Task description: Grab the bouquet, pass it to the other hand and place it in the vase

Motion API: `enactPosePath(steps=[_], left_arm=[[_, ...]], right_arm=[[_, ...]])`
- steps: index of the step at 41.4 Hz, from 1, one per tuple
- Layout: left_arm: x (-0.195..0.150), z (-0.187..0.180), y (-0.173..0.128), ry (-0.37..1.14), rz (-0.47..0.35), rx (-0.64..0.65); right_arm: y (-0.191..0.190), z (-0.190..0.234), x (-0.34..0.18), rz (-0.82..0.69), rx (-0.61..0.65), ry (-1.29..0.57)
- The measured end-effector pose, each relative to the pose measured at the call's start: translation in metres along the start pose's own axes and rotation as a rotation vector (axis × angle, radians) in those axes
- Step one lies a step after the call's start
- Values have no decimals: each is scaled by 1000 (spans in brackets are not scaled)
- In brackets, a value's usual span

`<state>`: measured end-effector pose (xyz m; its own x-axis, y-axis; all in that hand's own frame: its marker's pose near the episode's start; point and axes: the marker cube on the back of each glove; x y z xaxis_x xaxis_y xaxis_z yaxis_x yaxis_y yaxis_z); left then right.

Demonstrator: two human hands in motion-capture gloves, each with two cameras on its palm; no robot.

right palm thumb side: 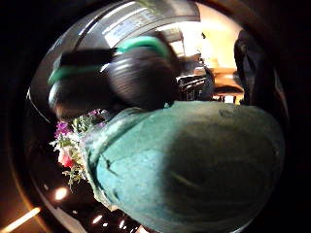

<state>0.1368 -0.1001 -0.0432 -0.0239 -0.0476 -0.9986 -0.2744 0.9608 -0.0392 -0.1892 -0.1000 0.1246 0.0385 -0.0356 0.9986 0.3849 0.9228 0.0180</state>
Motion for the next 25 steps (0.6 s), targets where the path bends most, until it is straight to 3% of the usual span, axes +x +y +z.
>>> enactPosePath(steps=[16,25], left_arm=[[-13,-4,-13,-13,-14,167],[29,-19,2,-85,66,300]], right_arm=[[-9,9,18,-8,-63,-17],[7,-5,8,-35,-44,17]])
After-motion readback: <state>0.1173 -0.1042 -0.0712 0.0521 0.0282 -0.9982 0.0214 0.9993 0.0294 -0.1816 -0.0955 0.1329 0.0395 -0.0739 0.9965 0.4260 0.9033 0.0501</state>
